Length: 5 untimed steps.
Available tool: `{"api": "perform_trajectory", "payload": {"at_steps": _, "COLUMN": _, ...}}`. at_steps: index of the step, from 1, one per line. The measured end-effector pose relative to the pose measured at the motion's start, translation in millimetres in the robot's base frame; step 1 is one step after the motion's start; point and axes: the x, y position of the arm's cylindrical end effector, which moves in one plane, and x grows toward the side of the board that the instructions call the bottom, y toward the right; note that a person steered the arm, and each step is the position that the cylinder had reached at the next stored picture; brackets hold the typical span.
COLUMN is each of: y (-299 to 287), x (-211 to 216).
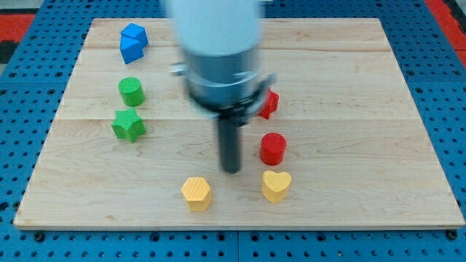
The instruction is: Move blue cube in between green circle and red star
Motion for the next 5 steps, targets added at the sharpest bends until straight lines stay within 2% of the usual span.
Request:
{"api": "perform_trajectory", "payload": {"at_steps": 2, "y": -10, "x": -199}}
{"api": "perform_trajectory", "payload": {"at_steps": 3, "y": -50, "x": -271}}
{"api": "perform_trajectory", "payload": {"at_steps": 4, "y": -139, "x": -316}}
{"api": "perform_trajectory", "payload": {"at_steps": 5, "y": -174, "x": -319}}
